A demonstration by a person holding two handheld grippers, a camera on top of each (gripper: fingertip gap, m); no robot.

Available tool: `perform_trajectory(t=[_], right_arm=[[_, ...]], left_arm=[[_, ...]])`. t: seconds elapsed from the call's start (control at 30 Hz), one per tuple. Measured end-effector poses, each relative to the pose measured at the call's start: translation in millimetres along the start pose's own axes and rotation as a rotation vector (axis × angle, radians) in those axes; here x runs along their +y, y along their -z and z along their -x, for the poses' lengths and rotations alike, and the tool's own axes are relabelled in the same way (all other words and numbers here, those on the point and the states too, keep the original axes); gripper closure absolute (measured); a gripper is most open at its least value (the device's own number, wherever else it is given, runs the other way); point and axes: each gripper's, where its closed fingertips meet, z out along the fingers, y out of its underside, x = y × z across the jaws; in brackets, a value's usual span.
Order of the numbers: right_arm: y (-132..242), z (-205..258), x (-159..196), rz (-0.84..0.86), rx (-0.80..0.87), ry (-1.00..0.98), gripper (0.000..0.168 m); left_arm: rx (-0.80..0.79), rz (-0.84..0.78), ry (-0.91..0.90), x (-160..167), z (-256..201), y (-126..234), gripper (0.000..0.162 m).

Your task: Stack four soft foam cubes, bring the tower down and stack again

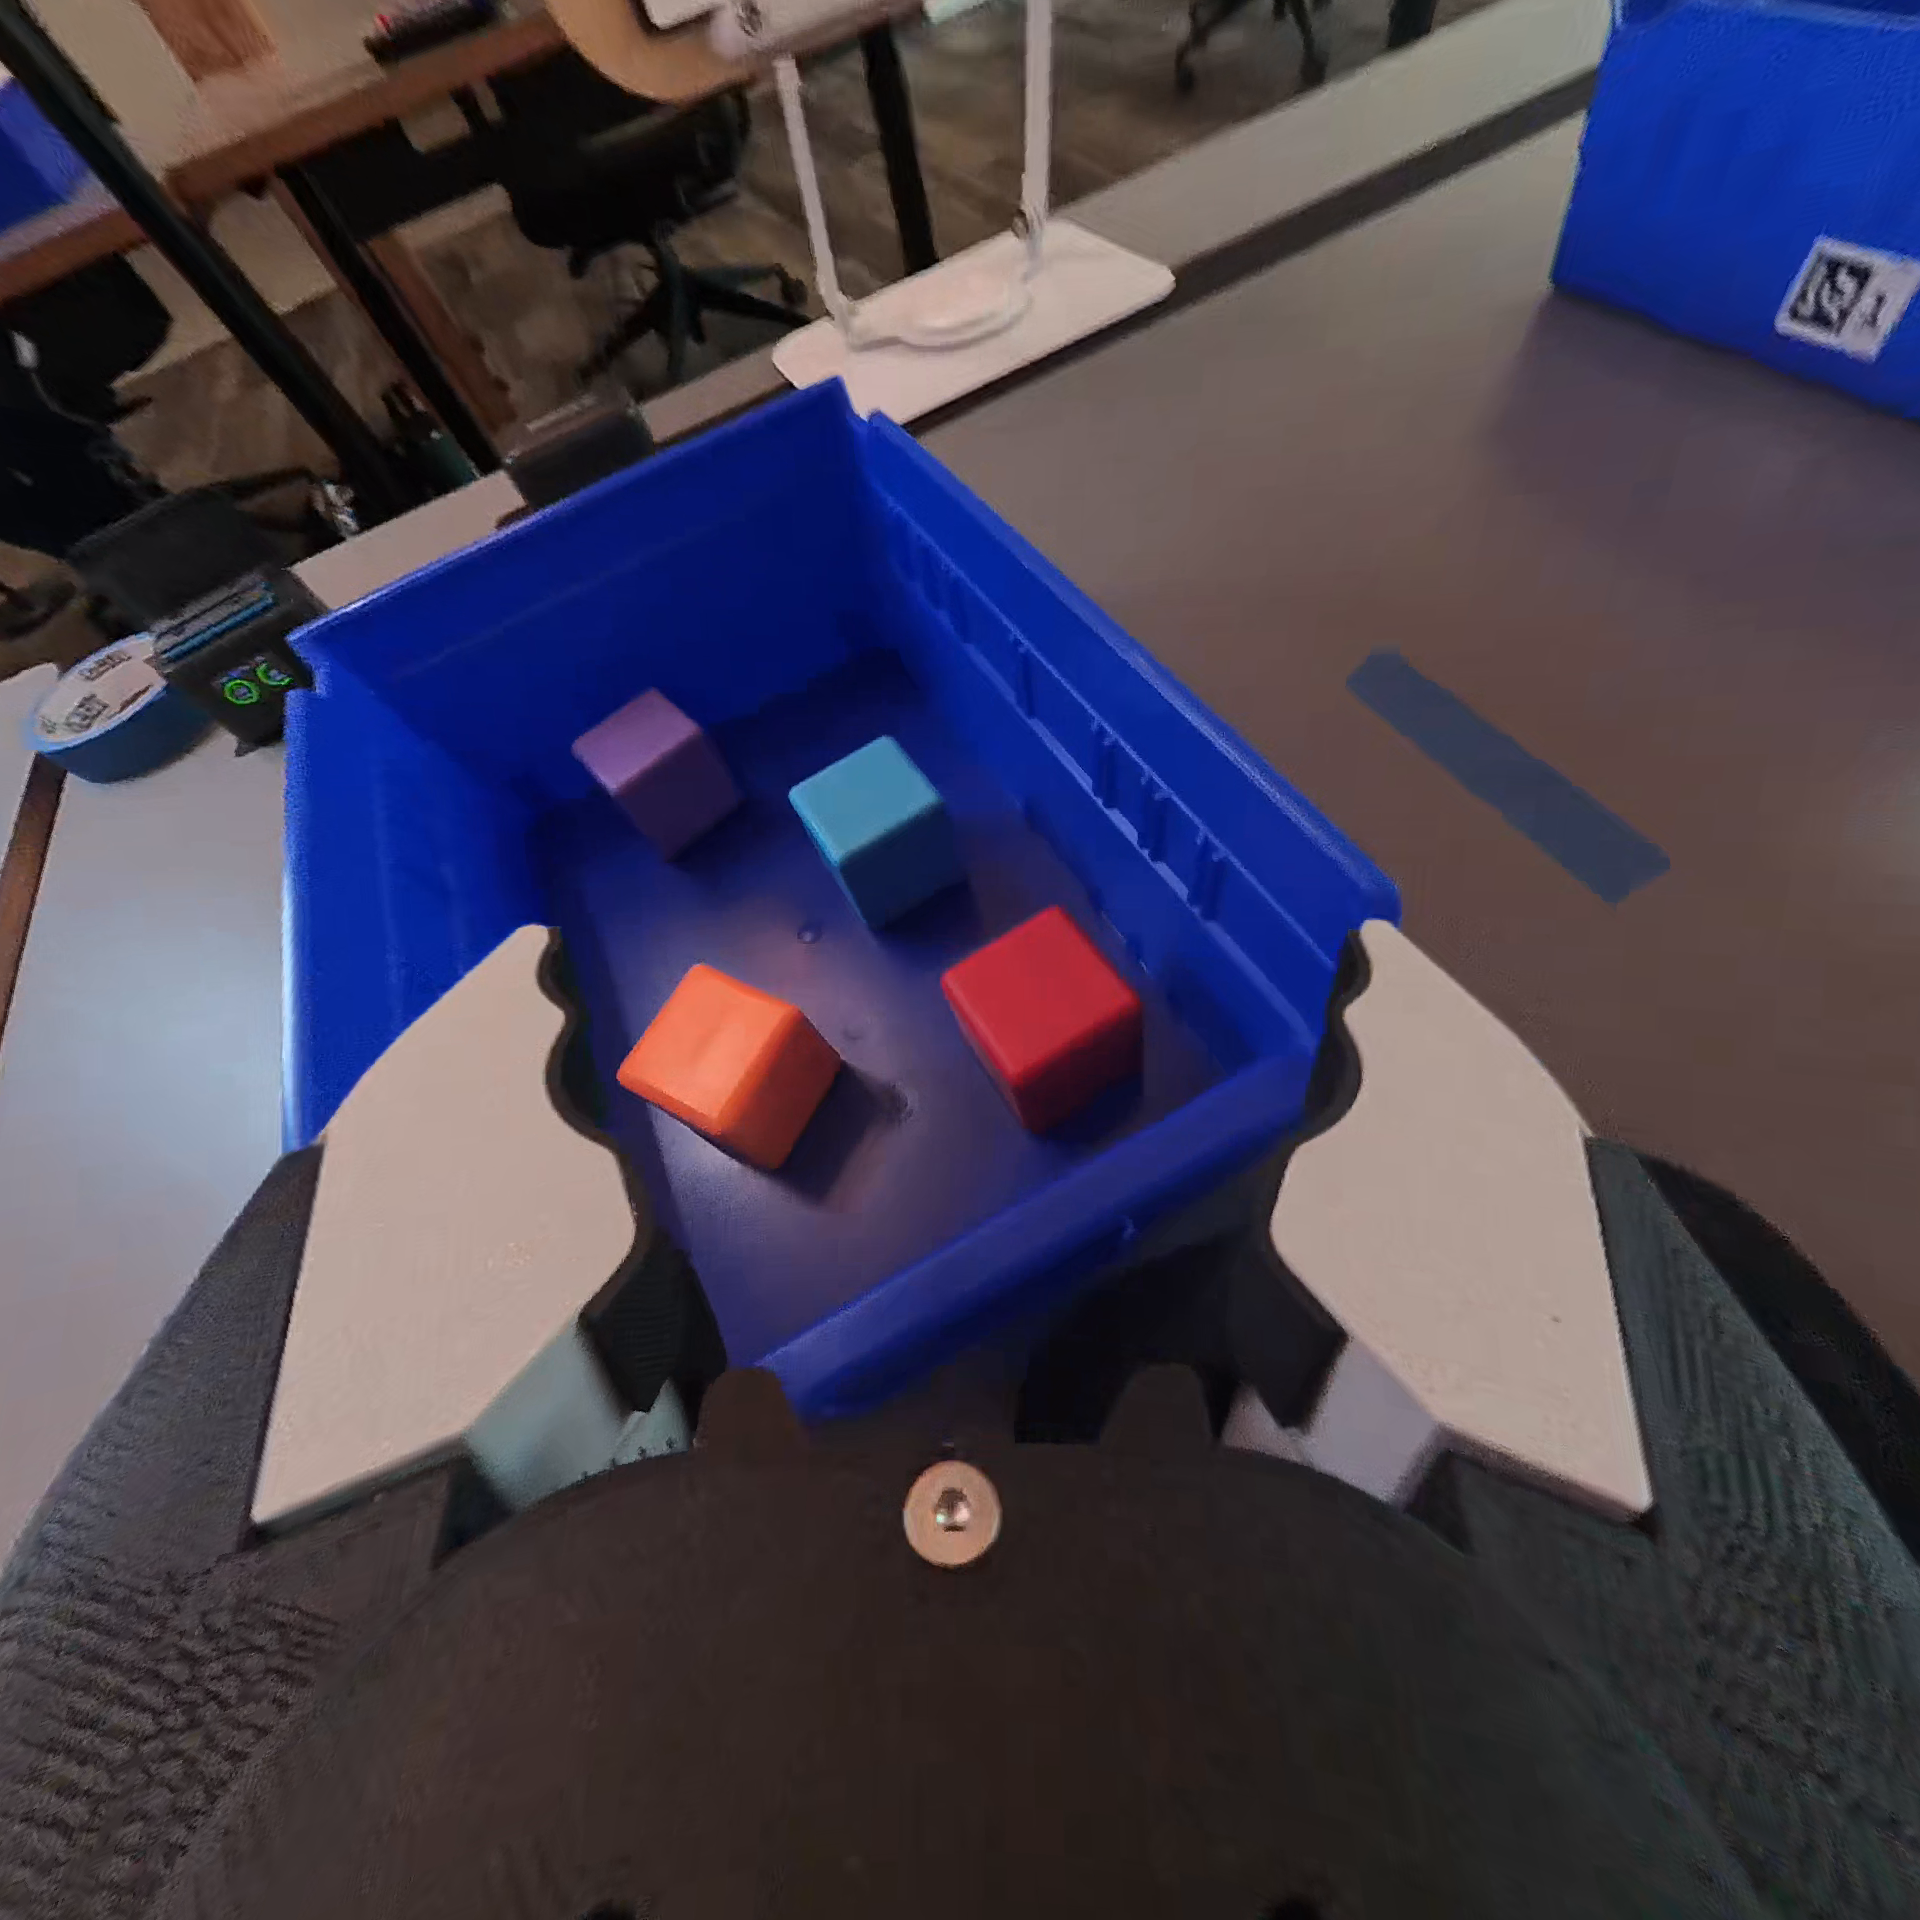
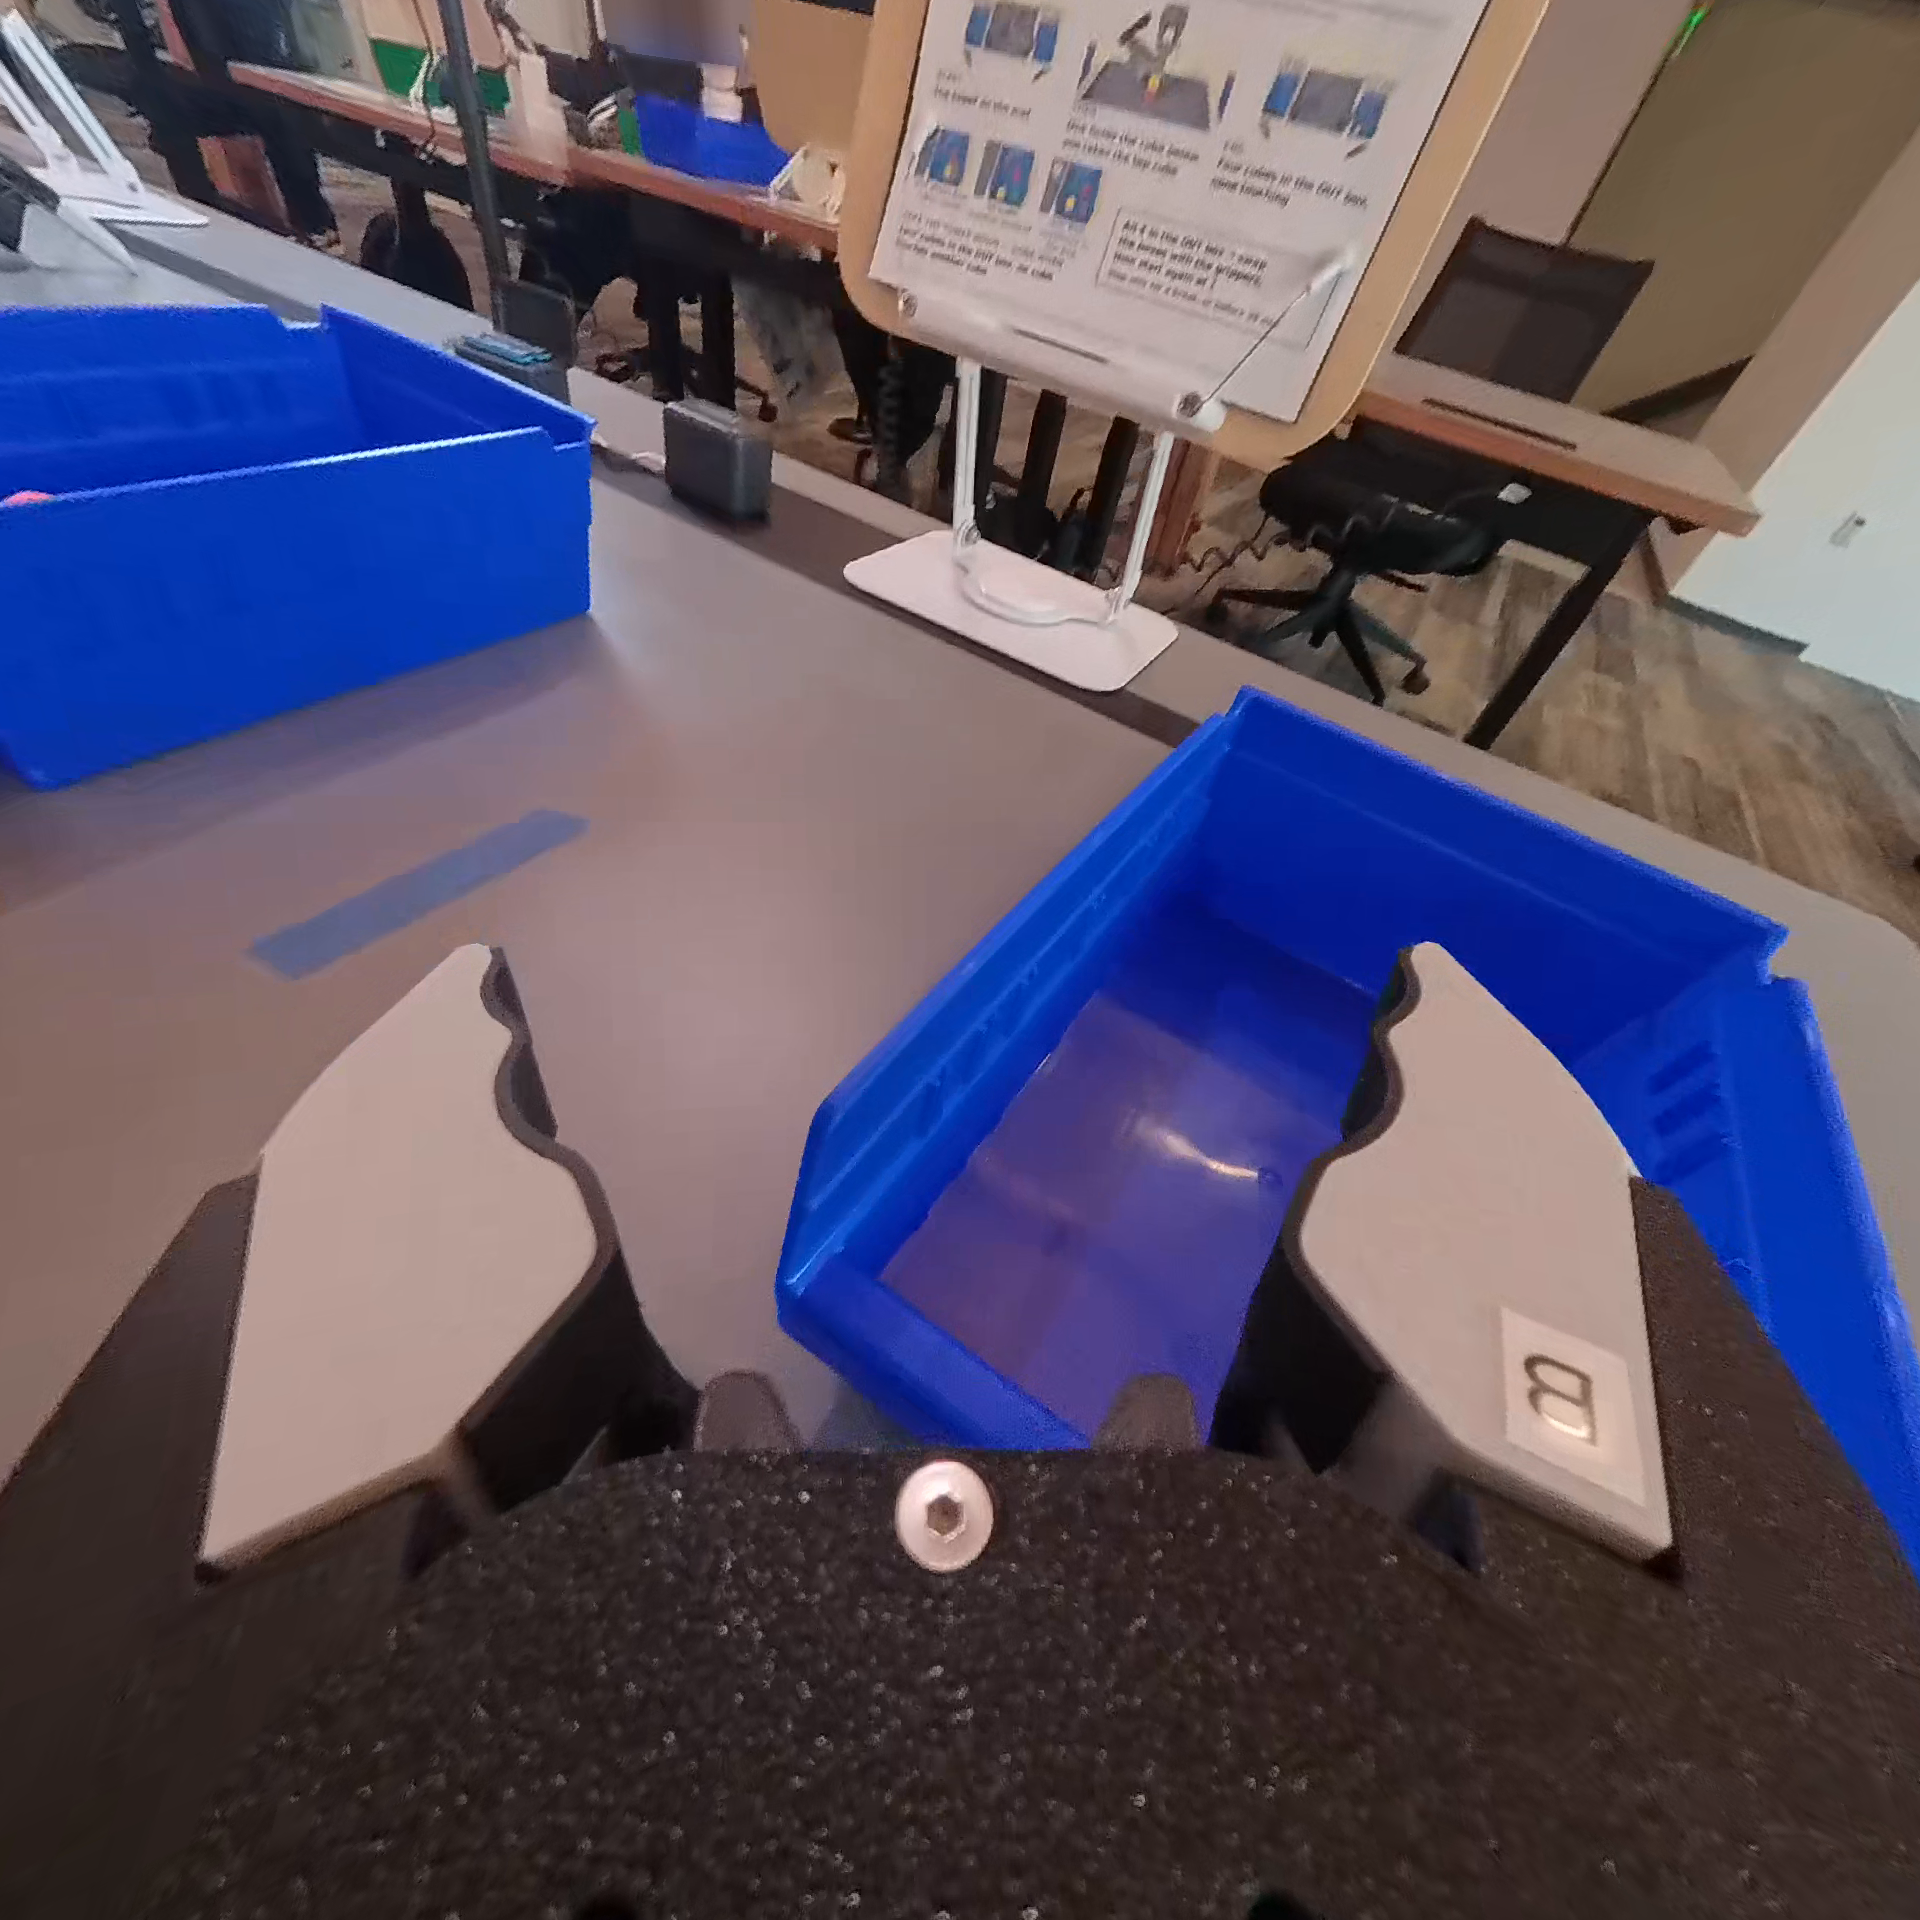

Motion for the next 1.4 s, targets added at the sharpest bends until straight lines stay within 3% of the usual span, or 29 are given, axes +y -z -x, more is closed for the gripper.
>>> perform_trajectory(t=[0.13, 0.27, 0.43, 0.67, 0.83, 0.93, 1.0, 1.13, 1.27, 1.4], right_arm=[[3, 1, 4, 0.021, -0.020, 0.002, 0.021], [3, 1, 4, 0.017, -0.025, 0.006, 0.021], [0, 6, 11, 0.049, -0.035, 0.014, 0.021], [3, 11, 13, 0.075, -0.057, 0.037, 0.021], [-2, 27, -1, 0.029, -0.107, 0.051, 0.021], [-7, 45, -22, -0.050, -0.163, 0.061, 0.023], [-10, 67, -46, -0.149, -0.250, 0.056, 0.036], [-13, 137, -97, -0.325, -0.566, -0.001, 0.062], [-18, 205, -127, -0.419, -0.852, 0.019, 0.086], [-29, 233, -145, -0.486, -0.958, -0.031, 0.100]], left_arm=[[0.199, 0.120, -0.195, 3, -7, -3, 0.062], [0.469, 0.340, -0.354, 22, -17, -14, 0.090], [0.594, 0.584, -0.557, 54, -15, -40, 0.096], [0.722, 0.681, -0.675, 85, -20, -56, 0.112], [0.644, 0.357, -0.573, 48, -19, -58, 0.112], [0.507, -0.004, -0.392, -8, -11, -48, 0.113], [0.502, -0.263, -0.266, -47, -19, -26, 0.112], [0.672, -0.619, -0.018, -100, -70, 15, 0.113], [0.836, -0.766, 0.076, -123, -118, 35, 0.113], [0.968, -0.847, 0.138, -133, -148, 47, 0.113]])
